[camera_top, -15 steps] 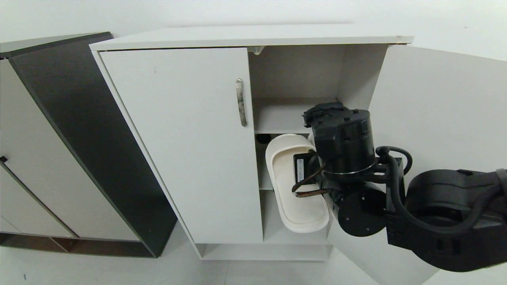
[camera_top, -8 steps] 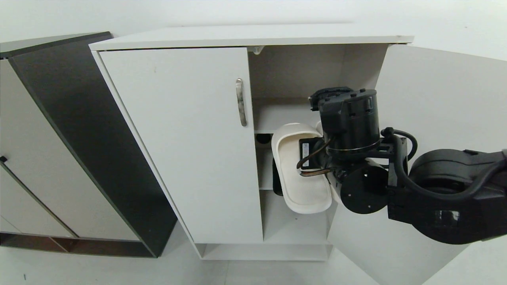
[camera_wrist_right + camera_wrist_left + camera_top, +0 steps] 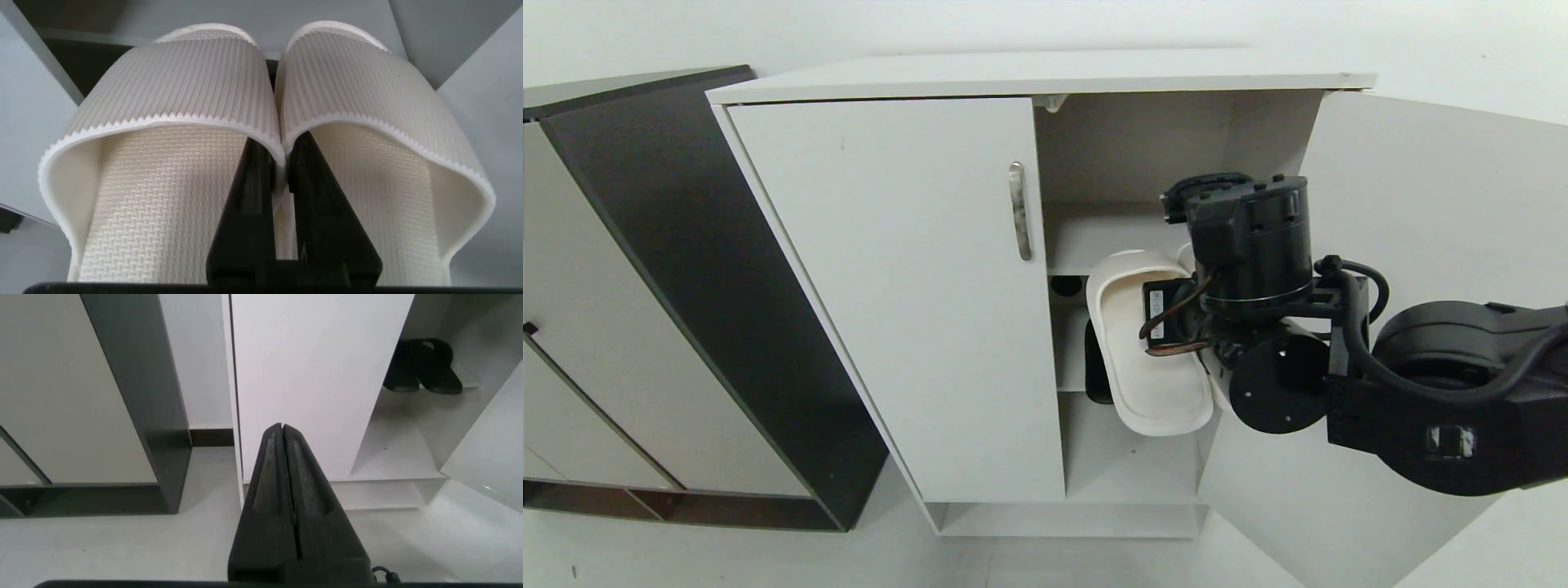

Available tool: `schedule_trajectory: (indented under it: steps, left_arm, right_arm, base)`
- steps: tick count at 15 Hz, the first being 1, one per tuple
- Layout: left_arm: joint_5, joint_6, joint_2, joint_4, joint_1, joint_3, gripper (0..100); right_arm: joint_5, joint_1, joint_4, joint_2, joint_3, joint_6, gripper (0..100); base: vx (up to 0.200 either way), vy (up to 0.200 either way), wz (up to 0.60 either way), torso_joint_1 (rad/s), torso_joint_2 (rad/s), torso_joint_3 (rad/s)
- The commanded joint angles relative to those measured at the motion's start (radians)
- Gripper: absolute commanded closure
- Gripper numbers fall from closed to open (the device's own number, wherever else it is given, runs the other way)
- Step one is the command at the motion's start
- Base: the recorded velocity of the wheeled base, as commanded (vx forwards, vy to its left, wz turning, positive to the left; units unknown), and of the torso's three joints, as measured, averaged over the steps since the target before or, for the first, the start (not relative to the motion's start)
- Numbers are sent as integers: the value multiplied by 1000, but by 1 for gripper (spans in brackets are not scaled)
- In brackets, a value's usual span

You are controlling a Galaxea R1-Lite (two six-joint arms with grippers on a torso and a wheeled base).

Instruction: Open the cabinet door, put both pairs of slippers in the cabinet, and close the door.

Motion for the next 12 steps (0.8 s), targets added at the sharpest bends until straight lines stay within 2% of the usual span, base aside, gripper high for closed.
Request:
schedule_trajectory:
  steps: [1,11,12]
  left_arm:
    - [-1,0,1,0,2,0,100]
    - [0,-3,1,0,1,0,100]
    - [3,-3,1,0,1,0,100]
  right_arm:
    - [0,0,1,-19,1,-2,100]
    - [-2,17,-4,-7,2,-8,100]
    - [-3,20,-6,1,1,-7,100]
  base:
    - [200,0,0,-2,-2,7]
    - [200,0,0,1,2,3]
    - [0,0,0,0,0,0]
